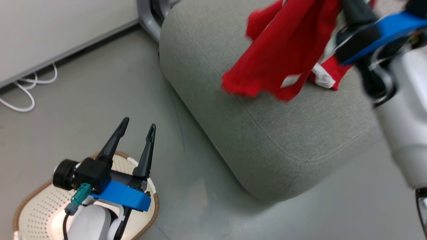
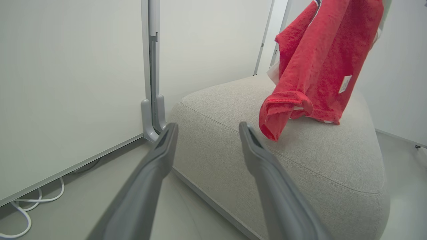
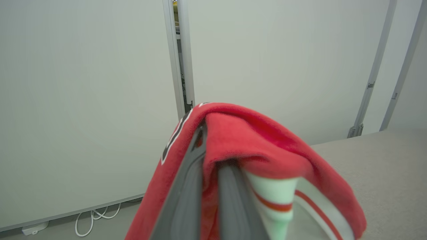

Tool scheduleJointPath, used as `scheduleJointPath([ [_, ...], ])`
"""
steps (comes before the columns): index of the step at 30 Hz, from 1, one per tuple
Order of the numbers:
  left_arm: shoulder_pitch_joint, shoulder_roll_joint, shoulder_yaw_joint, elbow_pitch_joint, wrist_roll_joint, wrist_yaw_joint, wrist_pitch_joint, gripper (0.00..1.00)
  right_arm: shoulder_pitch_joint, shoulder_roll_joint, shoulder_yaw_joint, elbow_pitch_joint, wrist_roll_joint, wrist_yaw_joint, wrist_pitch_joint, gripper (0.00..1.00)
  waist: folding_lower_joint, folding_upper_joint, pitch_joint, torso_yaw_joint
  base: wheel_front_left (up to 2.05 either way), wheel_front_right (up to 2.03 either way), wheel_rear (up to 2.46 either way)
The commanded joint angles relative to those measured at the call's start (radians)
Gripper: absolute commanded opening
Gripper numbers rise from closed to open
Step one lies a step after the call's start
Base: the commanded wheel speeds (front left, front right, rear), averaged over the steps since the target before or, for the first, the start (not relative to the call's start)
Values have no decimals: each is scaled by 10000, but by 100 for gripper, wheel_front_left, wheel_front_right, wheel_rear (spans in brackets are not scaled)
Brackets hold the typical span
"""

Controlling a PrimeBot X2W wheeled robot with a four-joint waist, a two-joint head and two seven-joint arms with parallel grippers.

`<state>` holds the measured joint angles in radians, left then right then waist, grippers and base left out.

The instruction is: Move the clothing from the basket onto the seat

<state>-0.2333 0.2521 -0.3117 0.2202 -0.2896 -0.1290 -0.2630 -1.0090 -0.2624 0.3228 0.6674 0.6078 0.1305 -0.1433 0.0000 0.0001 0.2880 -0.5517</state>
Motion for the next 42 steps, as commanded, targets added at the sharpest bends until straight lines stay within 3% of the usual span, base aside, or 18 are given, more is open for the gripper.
scheduleJointPath([
  [1, -269, 148, -50, -104, 60, -24, -26, 100, -406, -186, -251, -55, 151, 3, 18, 0, 0, -1, 741, 292, 0, 0, 0],
  [7, -1125, 689, -314, -701, 246, -24, 50, 100, -1570, -1325, -1986, 152, 361, 3, -338, 0, 0, -1, 2364, 885, 0, 0, 0],
  [12, -2012, 1199, -489, -1441, 382, -24, 201, 100, -1615, -2022, -3463, 650, 98, 3, -845, 0, 0, -1, 3724, 1395, 0, 0, 0],
  [20, -2867, 1579, -709, -2325, 785, -11, 296, 100, -992, -1595, -5118, 1748, -376, 3, -1211, 0, 0, -1, 4977, 1737, 0, 0, 0],
  [33, -2799, 1686, -786, -2307, 844, 130, 237, 100, -980, -992, -6022, 1991, -1639, 3, -1232, 0, 0, -1, 5240, 1876, 0, 0, 0],
  [34, -2806, 1672, -799, -2277, 825, 137, 235, 100, -975, -921, -6048, 1978, -1695, 3, -1232, 26, 0, -1, 5211, 1889, 0, 0, 0],
  [36, -2836, 1597, -775, -2216, 727, 152, 214, 100, -954, -850, -6101, 1968, -1784, 3, -1232, 100, 0, -1, 5152, 1917, 0, 0, 0],
  [42, -2887, 1414, -833, -1822, 595, 137, 97, 100, -744, -724, -5934, 2078, -2152, 3, -1232, 100, 0, -1, 4824, 1992, 0, 0, 0],
])
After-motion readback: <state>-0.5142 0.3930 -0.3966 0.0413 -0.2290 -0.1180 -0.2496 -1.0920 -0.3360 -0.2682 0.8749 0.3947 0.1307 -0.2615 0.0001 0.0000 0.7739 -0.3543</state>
